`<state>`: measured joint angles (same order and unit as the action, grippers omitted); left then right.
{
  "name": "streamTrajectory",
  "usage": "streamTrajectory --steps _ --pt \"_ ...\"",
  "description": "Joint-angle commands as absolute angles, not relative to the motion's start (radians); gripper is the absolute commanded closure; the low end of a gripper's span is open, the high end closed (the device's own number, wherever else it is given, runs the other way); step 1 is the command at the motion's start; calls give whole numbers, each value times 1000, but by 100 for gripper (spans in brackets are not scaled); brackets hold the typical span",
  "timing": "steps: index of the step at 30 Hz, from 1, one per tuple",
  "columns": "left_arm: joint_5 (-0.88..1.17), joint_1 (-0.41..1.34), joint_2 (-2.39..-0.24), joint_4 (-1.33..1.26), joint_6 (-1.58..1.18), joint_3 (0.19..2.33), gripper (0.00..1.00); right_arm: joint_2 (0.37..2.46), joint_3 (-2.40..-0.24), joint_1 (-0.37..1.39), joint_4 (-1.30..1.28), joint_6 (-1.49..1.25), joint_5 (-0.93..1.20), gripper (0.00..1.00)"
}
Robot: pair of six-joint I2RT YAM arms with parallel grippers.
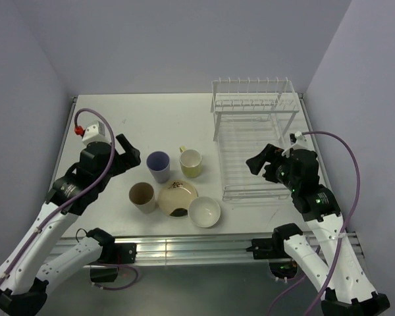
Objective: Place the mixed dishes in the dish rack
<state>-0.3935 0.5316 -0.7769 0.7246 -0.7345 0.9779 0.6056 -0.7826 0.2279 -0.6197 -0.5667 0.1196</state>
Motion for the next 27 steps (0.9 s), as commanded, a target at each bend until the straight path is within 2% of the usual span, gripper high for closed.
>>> streamTrajectory --steps 1,4,6,9,10,17,27 --pt "-417 534 -840 739 -692 1040 1 607 -862 221 -675 -519 71 14" --pt "-379 534 -876 724 -677 1048 1 626 -891 222 -713 -492 45 3" --pt "-319 534 -896 689 -654 1048 2 646 -902 222 -727 -477 38 0" --pt "-252 534 -945 661 -637 1072 8 658 -904 225 -744 -476 11 0" --pt "-235 535 -960 655 -629 1081 13 658 -904 227 -741 -474 8 0" --pt "-152 538 -1107 617 -571 1236 23 660 -900 241 -733 -451 18 0" --pt "54 564 -1400 583 -404 1454 27 643 -894 241 -695 -428 126 0"
